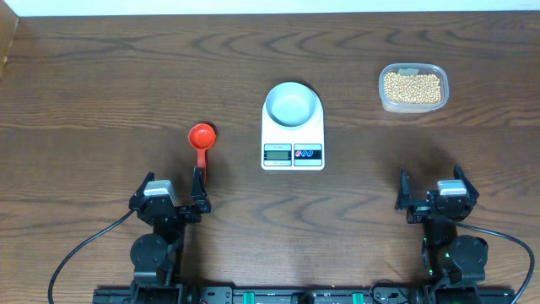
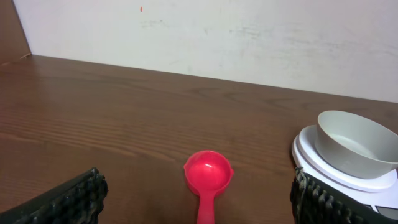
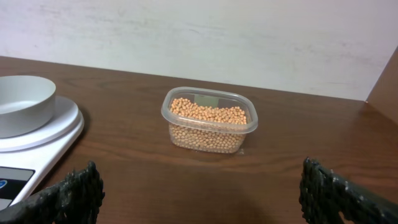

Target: Scoop item into bowl and weigh 50g on scale

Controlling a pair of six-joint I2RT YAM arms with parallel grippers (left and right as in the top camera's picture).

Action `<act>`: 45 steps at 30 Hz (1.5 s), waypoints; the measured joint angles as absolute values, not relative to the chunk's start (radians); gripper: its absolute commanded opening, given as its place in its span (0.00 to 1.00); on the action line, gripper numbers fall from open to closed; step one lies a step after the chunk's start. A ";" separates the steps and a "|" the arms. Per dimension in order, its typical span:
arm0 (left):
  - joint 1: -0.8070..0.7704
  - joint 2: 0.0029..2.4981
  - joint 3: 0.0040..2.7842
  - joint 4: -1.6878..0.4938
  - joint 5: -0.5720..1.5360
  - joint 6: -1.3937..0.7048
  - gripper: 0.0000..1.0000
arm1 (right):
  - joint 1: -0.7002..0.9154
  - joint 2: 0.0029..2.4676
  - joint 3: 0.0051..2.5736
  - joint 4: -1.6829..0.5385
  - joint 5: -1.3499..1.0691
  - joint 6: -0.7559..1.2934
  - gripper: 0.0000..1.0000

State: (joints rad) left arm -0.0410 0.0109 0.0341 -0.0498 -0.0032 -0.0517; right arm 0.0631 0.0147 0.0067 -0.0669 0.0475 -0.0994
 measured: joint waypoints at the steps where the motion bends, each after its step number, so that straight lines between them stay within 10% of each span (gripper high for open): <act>1: -0.041 0.011 0.034 -0.050 -0.003 -0.052 0.96 | 0.063 0.015 0.007 -0.067 0.048 -0.099 0.99; 45: -0.041 0.330 0.218 -0.076 -0.006 -0.051 0.96 | 0.063 0.015 0.007 -0.067 0.047 -0.099 0.99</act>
